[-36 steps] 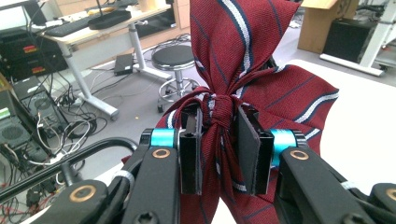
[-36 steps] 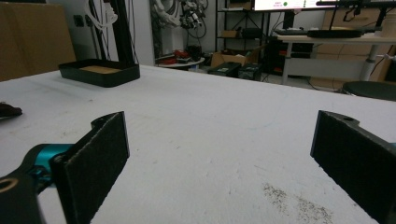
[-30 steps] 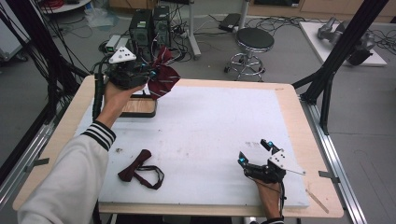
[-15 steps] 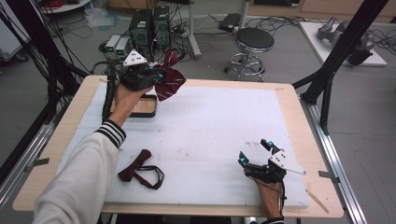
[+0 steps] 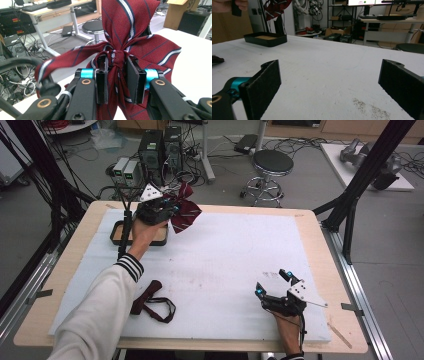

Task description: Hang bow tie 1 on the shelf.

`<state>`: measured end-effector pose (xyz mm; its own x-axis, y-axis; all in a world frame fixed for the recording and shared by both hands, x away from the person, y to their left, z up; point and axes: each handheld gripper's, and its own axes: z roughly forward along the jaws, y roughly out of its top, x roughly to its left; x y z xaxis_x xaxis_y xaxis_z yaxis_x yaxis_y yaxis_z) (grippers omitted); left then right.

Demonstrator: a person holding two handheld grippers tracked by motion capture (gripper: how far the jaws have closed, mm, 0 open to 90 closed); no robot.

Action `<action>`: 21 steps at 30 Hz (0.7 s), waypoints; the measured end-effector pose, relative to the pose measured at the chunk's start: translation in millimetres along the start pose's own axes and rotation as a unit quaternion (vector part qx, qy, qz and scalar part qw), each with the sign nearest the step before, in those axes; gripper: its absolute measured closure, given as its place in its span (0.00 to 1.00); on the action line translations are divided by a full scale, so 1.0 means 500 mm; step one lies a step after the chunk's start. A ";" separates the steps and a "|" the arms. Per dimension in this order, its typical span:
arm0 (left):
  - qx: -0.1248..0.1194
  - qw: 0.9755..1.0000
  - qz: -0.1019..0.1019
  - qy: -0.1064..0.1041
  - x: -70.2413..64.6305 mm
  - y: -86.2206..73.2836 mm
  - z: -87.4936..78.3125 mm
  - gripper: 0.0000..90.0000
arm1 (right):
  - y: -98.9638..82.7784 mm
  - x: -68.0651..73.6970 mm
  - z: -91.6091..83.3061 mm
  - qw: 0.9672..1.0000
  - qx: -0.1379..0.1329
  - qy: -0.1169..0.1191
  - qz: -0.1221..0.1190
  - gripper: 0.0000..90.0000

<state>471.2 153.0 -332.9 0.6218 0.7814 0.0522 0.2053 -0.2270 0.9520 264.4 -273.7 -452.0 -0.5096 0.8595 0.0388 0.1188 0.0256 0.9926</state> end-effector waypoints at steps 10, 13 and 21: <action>0.012 1.000 0.000 0.013 0.012 -0.030 0.005 0.80 | 0.000 0.000 0.000 1.000 0.000 0.000 0.000 0.04; 0.019 1.000 -0.005 0.018 0.015 -0.046 0.007 0.80 | 0.000 0.000 0.000 1.000 -0.001 0.000 -0.001 0.04; 0.035 0.999 -0.016 0.023 0.024 -0.074 0.009 0.80 | 0.000 0.000 0.000 1.000 -0.001 0.000 0.000 0.04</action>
<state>474.4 168.0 -369.1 0.5798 0.8139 0.0373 0.2783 -0.2408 0.9298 264.4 -273.7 -452.0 -0.5092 0.8598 0.0381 0.1170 0.0253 0.9928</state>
